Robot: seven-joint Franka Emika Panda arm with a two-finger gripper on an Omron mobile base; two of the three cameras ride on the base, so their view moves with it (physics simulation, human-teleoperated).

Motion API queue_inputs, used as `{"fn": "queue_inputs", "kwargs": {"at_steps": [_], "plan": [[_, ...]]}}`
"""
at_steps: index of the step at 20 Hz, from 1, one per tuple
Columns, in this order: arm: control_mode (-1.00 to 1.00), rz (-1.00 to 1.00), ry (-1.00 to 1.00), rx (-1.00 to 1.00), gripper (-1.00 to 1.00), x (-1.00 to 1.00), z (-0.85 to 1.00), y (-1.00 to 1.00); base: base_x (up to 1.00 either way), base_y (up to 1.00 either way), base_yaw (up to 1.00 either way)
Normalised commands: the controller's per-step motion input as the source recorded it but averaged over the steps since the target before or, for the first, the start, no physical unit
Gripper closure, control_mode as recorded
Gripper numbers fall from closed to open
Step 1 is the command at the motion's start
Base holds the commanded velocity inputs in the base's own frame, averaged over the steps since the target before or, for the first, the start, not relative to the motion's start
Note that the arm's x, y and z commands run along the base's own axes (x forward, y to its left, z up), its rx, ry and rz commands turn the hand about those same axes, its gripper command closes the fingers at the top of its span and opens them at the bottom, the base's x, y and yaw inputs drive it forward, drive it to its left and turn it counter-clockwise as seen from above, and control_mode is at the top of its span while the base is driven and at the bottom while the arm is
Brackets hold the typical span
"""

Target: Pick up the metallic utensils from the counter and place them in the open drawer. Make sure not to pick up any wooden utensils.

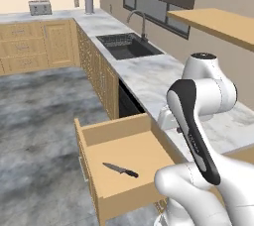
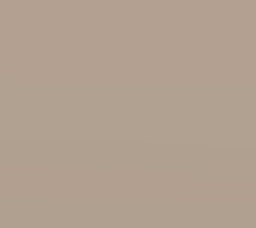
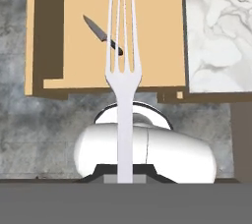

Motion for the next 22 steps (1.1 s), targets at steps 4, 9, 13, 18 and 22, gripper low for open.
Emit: {"fn": "queue_inputs", "kwargs": {"at_steps": [4,9,13,18,22], "plan": [[1.0,0.0,0.0,0.0,1.0,0.0,0.0,0.0,-0.01,-0.03,0.34],[1.0,0.0,0.0,0.0,1.0,0.0,0.0,0.0,0.0,0.0,0.05],[1.0,0.0,0.0,0.0,1.0,0.0,0.0,0.0,0.0,0.0,0.0],[-1.0,0.0,0.02,0.0,1.0,0.37,-0.11,0.12,0.0,0.0,0.0],[-1.0,0.0,0.13,0.01,1.0,1.0,-0.31,0.12,0.0,0.0,0.0]]}}
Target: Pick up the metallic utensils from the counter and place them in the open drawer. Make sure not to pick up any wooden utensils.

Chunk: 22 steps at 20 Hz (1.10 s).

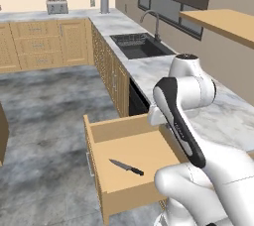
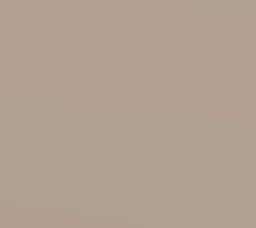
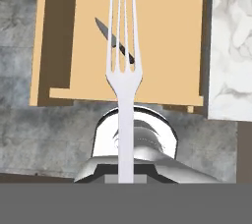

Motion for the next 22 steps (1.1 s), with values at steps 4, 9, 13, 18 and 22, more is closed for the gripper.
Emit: {"fn": "queue_inputs", "kwargs": {"at_steps": [4,9,13,18,22], "plan": [[-1.0,0.0,0.04,0.04,1.0,1.0,-0.33,0.0,0.0,0.0,0.0],[-1.0,0.0,-0.17,0.0,1.0,0.64,-0.54,0.09,0.0,0.0,0.0],[-1.0,0.0,-0.3,-0.02,1.0,0.39,-0.98,0.2,0.0,0.0,0.0],[-1.0,0.0,-0.09,0.0,1.0,0.36,-1.0,0.19,0.0,0.0,0.0],[-1.0,0.0,0.08,0.0,1.0,0.76,-0.88,0.0,0.0,0.0,0.0]]}}
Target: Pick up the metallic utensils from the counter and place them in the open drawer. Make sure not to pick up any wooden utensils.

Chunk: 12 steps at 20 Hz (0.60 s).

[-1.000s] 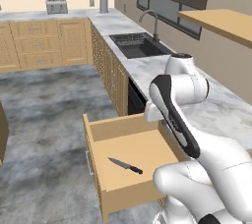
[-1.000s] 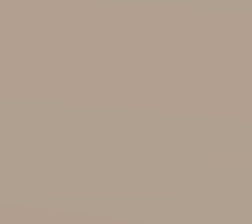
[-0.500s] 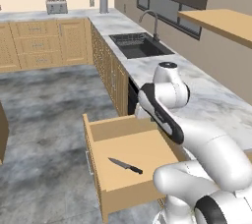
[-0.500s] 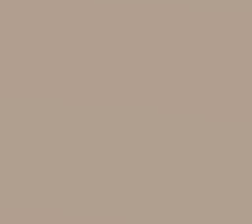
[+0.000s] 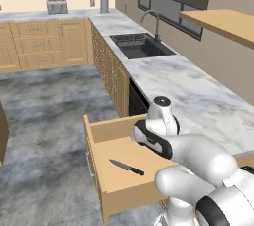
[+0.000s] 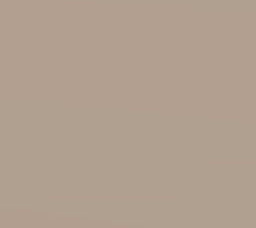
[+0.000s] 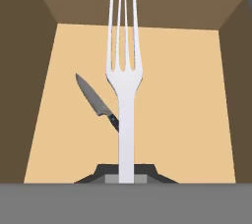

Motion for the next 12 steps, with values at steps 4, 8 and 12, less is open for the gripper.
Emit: {"fn": "queue_inputs", "kwargs": {"at_steps": [4,8,12], "plan": [[-1.0,0.02,0.23,0.0,1.0,0.75,-0.18,-0.04,0.0,0.0,0.0],[-1.0,0.11,0.36,-0.03,1.0,0.42,0.2,0.0,0.0,0.0,0.0],[-1.0,0.09,0.28,-0.04,1.0,0.1,-0.04,0.0,0.0,0.0,0.0]]}}
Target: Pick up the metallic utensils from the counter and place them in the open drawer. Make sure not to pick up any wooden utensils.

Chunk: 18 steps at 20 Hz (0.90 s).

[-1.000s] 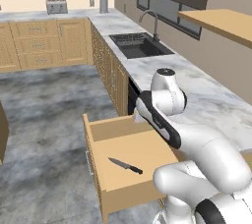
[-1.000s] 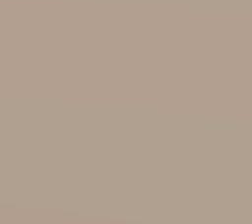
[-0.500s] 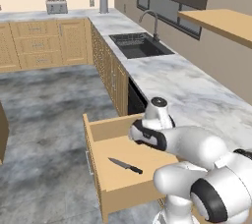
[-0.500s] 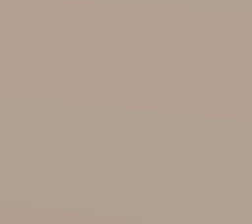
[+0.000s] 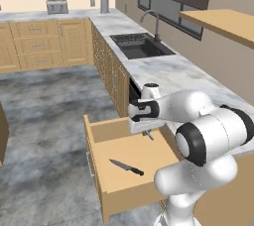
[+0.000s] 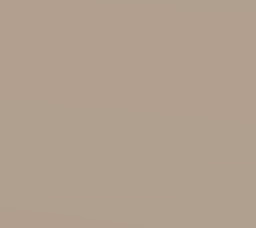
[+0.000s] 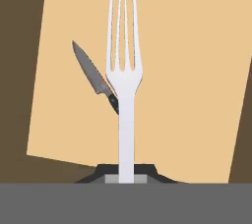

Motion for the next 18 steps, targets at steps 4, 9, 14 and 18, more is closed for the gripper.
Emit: {"fn": "queue_inputs", "kwargs": {"at_steps": [4,9,14,18], "plan": [[-1.0,0.01,-0.06,-0.01,1.0,-0.12,-0.62,0.0,0.0,0.0,0.0],[-1.0,0.01,-0.01,-0.01,1.0,-0.01,-0.7,0.0,0.0,0.0,0.0],[-1.0,0.02,0.0,-0.01,1.0,0.0,-0.57,0.0,0.0,0.0,0.0],[-1.0,0.02,0.02,0.0,1.0,0.03,-0.35,0.0,0.0,0.0,0.0]]}}
